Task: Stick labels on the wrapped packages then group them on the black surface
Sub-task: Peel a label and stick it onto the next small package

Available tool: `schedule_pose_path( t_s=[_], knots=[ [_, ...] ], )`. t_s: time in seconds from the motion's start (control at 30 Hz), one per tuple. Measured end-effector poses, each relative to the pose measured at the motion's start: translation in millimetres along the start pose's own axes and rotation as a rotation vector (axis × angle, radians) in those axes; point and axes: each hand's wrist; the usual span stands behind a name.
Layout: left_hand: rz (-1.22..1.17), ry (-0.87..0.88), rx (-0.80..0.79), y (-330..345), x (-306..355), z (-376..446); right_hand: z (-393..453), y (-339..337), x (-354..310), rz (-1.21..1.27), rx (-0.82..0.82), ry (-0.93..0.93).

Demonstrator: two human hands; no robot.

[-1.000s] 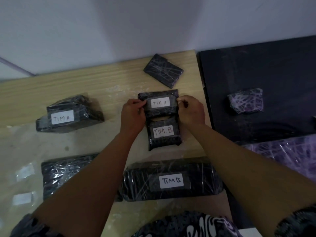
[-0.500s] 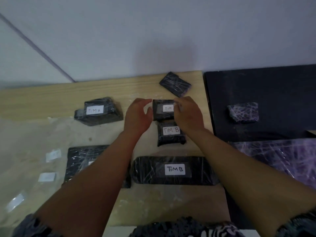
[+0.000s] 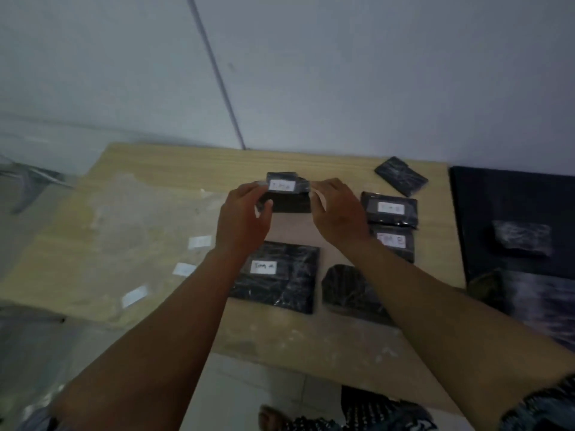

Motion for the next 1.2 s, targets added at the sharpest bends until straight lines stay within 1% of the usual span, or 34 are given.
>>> schedule_pose_path(
  t_s=[0.2, 0.37, 0.57, 0.67, 0.83, 1.0, 1.1, 1.2],
  knots=[
    [0.062, -0.033, 0.025, -72, -73, -31, -41, 46, -71, -0.005, -0.072, -0.045],
    [0.088, -0.079, 0.036, -123, -125, -55, -77, 90, -121, 0.028, -0.11, -0.129],
    [0.13, -0.159, 0.046, -165, -193, -87, -110, 147, -174, 0.003, -0.214, -0.209],
    [0.154, -0.184, 0.035, -174, -224, -102, -119, 172, -190, 0.0, -0.285, -0.248],
    [0.185, -0.274, -0.009, -177, -264, -120, -128, 216, -202, -0.016, -0.408, -0.307],
    [0.196, -0.334, -0.145, -168, -303, -131, -129, 266, -206, -0.047, -0.564, -0.358],
    [0.211, -0.366, -0.196, -159, -320, -135, -127, 288, -206, -0.068, -0.622, -0.376],
    [0.208, -0.364, -0.242, -147, -336, -134, -125, 306, -203, -0.084, -0.681, -0.354]
  ],
)
Point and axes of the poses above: each hand's wrist, its own z-axis towards the middle knuckle, its own y-axis out of the palm, x = y × z, and after that the axes turned 13 degrees about x, right-handed
